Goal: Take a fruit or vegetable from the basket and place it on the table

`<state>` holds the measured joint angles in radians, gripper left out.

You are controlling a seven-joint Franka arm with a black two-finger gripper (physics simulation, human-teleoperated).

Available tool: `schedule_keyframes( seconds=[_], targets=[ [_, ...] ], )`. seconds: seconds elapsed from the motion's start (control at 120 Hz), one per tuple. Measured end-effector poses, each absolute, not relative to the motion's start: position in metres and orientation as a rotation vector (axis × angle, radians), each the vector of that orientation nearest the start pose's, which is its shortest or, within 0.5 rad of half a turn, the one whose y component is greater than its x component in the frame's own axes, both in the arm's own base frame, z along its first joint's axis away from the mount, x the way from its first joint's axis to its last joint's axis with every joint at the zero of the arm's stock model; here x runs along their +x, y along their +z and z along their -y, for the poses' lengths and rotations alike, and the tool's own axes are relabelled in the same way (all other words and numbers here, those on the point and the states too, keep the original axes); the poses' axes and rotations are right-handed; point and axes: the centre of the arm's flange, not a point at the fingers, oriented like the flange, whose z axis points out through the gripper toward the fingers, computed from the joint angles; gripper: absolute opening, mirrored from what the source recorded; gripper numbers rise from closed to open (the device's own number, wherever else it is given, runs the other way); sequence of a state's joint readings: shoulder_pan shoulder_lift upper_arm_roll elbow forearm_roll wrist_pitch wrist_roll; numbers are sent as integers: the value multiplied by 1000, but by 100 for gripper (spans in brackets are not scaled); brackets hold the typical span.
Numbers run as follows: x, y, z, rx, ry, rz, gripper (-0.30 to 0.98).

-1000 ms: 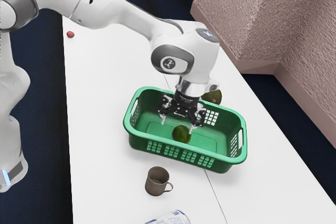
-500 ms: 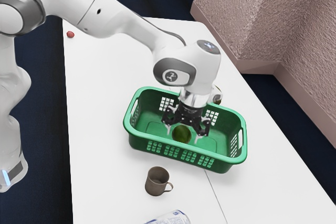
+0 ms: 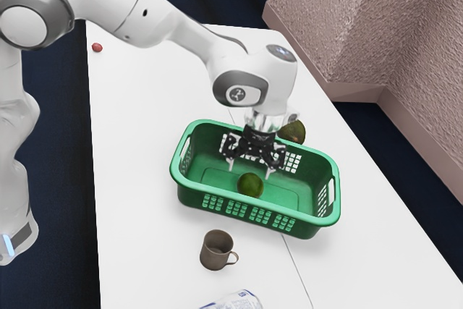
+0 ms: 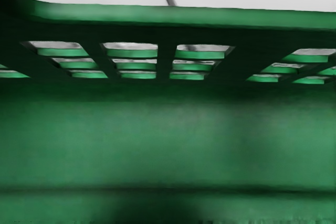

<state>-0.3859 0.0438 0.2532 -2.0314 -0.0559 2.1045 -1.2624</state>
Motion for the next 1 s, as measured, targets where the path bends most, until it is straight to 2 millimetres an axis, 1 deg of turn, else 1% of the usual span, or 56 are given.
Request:
schedule_keyframes(
  seconds=[0.2,0.275,0.342,0.567,1.0],
  targets=[
    [555,427,102,-2711,1,1687,69],
    [555,425,107,-2717,6,1678,69],
    [555,423,107,-2715,10,1680,69],
    [558,423,97,-2705,4,1707,69],
    [559,417,107,-2720,0,1682,69]
  ],
)
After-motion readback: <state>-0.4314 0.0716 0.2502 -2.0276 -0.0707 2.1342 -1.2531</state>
